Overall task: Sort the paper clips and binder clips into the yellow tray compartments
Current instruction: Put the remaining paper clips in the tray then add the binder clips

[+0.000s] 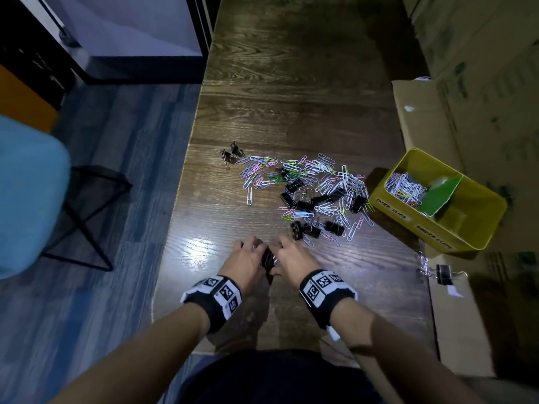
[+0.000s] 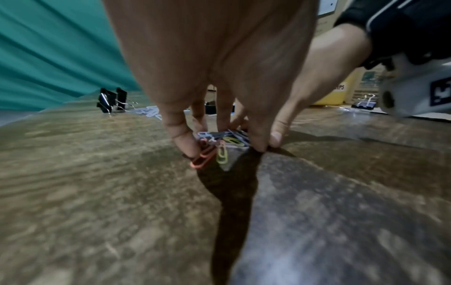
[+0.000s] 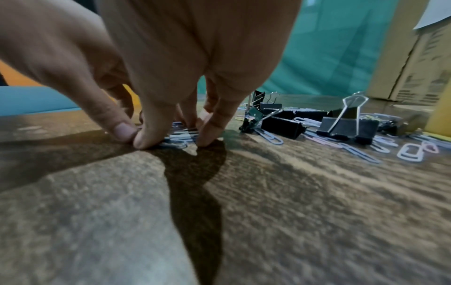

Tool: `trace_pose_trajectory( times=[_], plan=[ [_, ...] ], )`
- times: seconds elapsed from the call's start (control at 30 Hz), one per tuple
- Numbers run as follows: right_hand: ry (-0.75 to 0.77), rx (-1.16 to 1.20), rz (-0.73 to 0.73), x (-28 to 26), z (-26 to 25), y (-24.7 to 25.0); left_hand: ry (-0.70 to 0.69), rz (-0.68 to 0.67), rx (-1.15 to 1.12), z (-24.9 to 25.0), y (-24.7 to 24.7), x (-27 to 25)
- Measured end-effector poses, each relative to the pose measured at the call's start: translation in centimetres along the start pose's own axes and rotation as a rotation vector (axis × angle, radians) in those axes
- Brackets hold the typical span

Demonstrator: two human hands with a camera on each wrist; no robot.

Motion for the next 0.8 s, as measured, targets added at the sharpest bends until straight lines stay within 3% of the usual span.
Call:
trace_pose_trajectory(
  times=[0.1, 0.17, 0.27, 0.47, 0.5, 0.8],
  plan=[
    [-0.005, -0.006, 0.029, -0.3, -0.3, -0.1, 0.019, 0.037, -0.068, 0.3, -0.3, -0.3],
    [-0.013, -0.045, 0.016, -0.6, -0.3, -0.3, -0.039, 0.042, -0.078, 0.6, -0.6, -0.4],
    [-0.011, -0.093, -0.027, -1.0, -0.5, -0.5, -0.082, -0.025, -0.015, 0.3, -1.3, -0.1],
    [0.131, -0.312, -0.102, -1.6, -2.1, 0.0, -0.167, -0.083, 0.019, -0.3, -1.1, 0.1],
    [0.146, -0.331, -0.120, -1.8, -2.3, 0.1, -0.211, -0.014, 0.028, -0.2, -0.8, 0.1],
    [0.115, -0.288, -0.096, -1.9, -1.9, 0.5, -0.080, 0.049, -0.203, -0.4, 1.3, 0.3]
  ],
)
Point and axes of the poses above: each hand's wrist, its own x-axis towards the middle knuckle, its own y-axis out of the back of the hand, z = x × y, the point moved 6 cm from there along x, towards the middle knuckle, and after that the axes turned 7 degrees about y, right-handed, at the moved point
